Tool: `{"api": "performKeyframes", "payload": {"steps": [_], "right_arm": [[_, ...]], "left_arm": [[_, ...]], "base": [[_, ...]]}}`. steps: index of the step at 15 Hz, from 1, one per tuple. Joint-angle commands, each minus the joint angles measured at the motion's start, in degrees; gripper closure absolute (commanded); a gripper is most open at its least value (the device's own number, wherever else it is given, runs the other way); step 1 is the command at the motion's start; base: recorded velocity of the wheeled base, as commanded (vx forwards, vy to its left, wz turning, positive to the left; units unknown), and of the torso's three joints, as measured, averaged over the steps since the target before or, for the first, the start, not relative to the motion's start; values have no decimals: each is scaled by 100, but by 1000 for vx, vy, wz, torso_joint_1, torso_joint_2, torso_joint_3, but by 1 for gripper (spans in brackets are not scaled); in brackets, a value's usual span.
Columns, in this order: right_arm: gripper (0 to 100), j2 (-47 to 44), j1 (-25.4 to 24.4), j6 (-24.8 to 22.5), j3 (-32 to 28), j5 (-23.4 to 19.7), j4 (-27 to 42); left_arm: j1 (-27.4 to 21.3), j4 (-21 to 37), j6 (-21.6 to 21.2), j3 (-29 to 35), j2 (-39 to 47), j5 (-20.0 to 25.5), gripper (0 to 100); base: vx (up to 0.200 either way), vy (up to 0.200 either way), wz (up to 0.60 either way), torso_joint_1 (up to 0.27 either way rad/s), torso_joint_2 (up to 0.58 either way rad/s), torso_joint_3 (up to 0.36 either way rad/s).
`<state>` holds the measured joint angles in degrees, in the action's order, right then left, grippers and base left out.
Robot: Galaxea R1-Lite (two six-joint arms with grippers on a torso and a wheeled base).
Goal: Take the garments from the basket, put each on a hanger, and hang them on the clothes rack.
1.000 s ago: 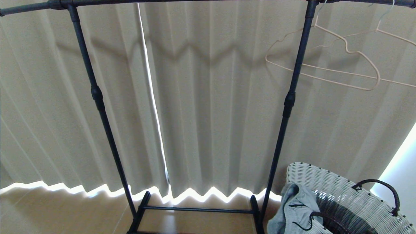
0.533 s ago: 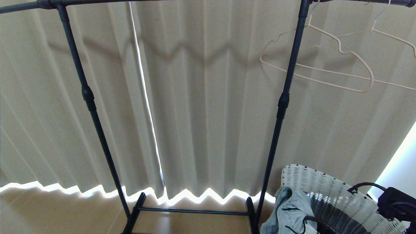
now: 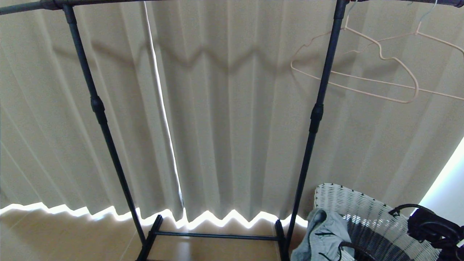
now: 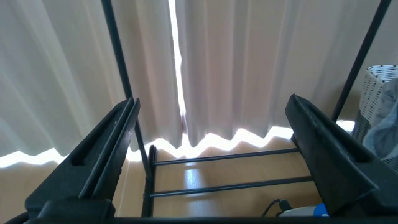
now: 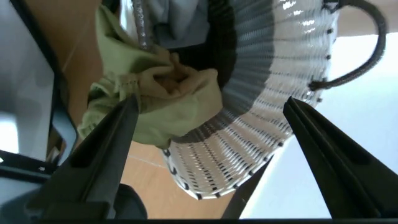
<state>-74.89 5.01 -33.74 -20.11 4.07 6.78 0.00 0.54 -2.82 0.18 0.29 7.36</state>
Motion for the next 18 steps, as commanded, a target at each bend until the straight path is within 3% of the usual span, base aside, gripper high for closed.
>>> {"api": "performKeyframes", "payload": {"steps": [1, 6, 18], "right_arm": [[0, -52, 0, -1, 8, -3, 8], [0, 220, -527, -1, 60, -56, 78], [0, -861, -308, 26, 60, -3, -19]], "left_arm": [[0, -1, 0, -1, -3, 2, 0], [0, -1, 9, -1, -3, 2, 0], [0, -1, 18, -1, -3, -7, 0]], "base": [[0, 0, 0, 0, 0, 0], [0, 0, 0, 0, 0, 0], [0, 0, 0, 0, 0, 0]]}}
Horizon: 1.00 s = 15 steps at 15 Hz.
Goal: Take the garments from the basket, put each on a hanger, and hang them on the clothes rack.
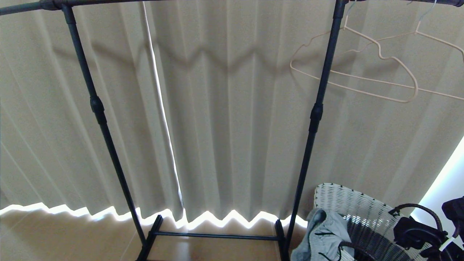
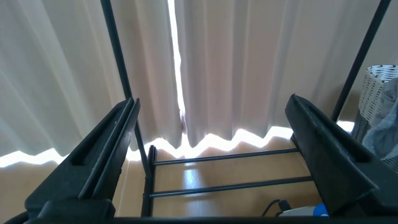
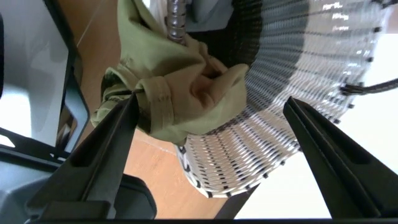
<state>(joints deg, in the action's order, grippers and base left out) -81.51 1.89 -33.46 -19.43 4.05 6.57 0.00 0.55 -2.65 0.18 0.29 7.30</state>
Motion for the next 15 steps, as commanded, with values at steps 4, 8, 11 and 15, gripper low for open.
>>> {"api": "performKeyframes", "payload": {"steps": [4, 8, 11, 15], "right_arm": [[0, -225, 4, 6, -52, -9, 2], [100, -621, 189, 6, 54, 0, -578], [100, -665, 215, 6, 89, -9, -683], [100, -427, 215, 15, 89, -53, -683]], "left_arm": [[0, -2, 1, -1, -3, -10, 0], [0, -2, 1, -1, -3, -10, 0], [0, -2, 1, -1, -3, -10, 0], [0, -2, 1, -1, -3, -10, 0]], "base": [[0, 0, 0, 0, 0, 0], [0, 0, 0, 0, 0, 0], [0, 0, 0, 0, 0, 0], [0, 0, 0, 0, 0, 0]]}}
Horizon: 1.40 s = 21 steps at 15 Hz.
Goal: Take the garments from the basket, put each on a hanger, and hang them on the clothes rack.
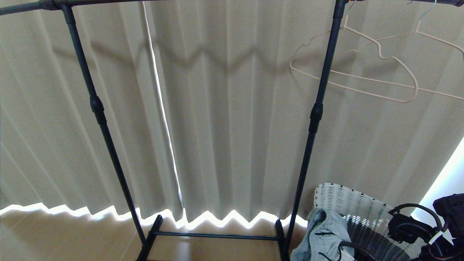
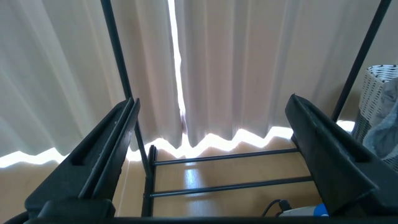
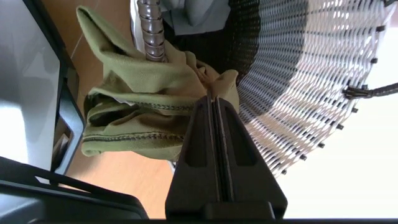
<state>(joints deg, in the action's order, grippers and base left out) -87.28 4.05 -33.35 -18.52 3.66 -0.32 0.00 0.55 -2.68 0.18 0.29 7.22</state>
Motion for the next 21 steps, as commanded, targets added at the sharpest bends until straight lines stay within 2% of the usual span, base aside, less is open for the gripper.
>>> {"api": "performKeyframes", "payload": {"steps": [1, 4, 5, 7, 10, 13, 14, 21], "right_arm": [[100, 238, 0, 4, -3, -14, 14], [100, 599, 0, 57, 6, -32, 67], [100, 704, 0, 286, 50, -32, 76], [100, 757, 0, 382, 103, -49, 14], [100, 1231, -62, 435, 59, -647, 5], [100, 1214, -62, 426, 112, -726, 14], [0, 1126, -62, 426, 129, -726, 5], [0, 704, -62, 409, 147, -673, 5]], "left_arm": [[0, 7, -4, -1, -3, -1, 0], [0, -2, -4, -1, -3, -1, 0], [0, -2, -4, -1, -3, -1, 0], [0, 7, -4, -1, -3, -1, 0], [0, 7, 5, -1, -3, -1, 0], [0, -2, -4, -1, -3, -1, 0], [0, 7, 5, -1, -3, -1, 0], [0, -2, 13, -1, -3, -1, 0]], "base": [[0, 0, 0, 0, 0, 0], [0, 0, 0, 0, 0, 0], [0, 0, 0, 0, 0, 0], [0, 0, 0, 0, 0, 0], [0, 0, 0, 0, 0, 0], [0, 0, 0, 0, 0, 0], [0, 0, 0, 0, 0, 0], [0, 0, 0, 0, 0, 0]]}}
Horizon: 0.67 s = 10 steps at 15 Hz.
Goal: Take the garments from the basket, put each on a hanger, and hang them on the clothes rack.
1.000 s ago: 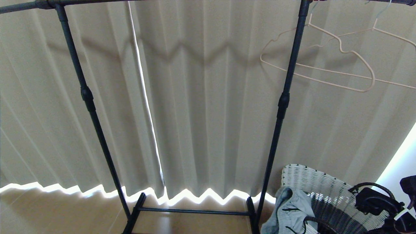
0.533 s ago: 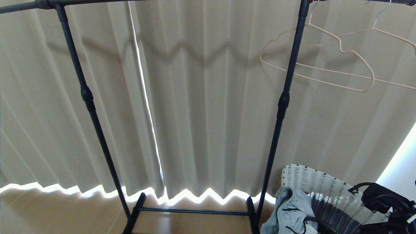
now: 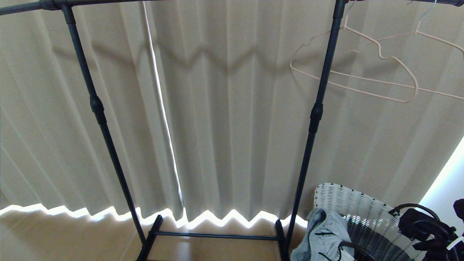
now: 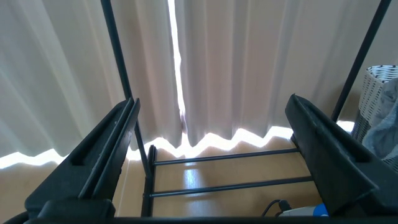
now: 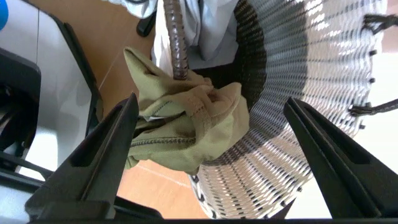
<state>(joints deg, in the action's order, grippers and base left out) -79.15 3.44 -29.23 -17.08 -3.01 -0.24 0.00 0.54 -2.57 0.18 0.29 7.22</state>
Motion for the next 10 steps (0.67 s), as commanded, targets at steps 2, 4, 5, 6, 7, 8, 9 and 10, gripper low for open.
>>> {"api": "performKeyframes", "payload": {"steps": [2, 4, 5, 6, 7, 8, 9, 10], "right_arm": [[0, -171, 25, -3, -6, 90, -2], [0, -162, 52, -3, 3, 143, 7], [0, -162, 52, -3, -6, 257, 7], [0, -171, 52, -3, -6, 389, 16], [0, -171, 52, -3, -6, 415, 16], [0, -179, 61, -12, -6, 661, 33], [0, -215, 61, -12, 3, 732, 24], [0, -302, 61, -12, -6, 732, 16]], "left_arm": [[0, -1, 2, -1, -3, -1, 0], [0, -1, 2, -1, -3, -1, 0], [0, 8, 2, -1, -3, -1, 0], [0, -1, 2, -1, -3, -1, 0], [0, -1, 2, -1, -3, -1, 0], [0, -1, 11, -1, -3, -1, 0], [0, -1, 11, -1, -3, -10, 0], [0, -1, 11, -1, -3, -10, 0]], "base": [[0, 0, 0, 0, 0, 0], [0, 0, 0, 0, 0, 0], [0, 0, 0, 0, 0, 0], [0, 0, 0, 0, 0, 0], [0, 0, 0, 0, 0, 0], [0, 0, 0, 0, 0, 0], [0, 0, 0, 0, 0, 0], [0, 0, 0, 0, 0, 0]]}}
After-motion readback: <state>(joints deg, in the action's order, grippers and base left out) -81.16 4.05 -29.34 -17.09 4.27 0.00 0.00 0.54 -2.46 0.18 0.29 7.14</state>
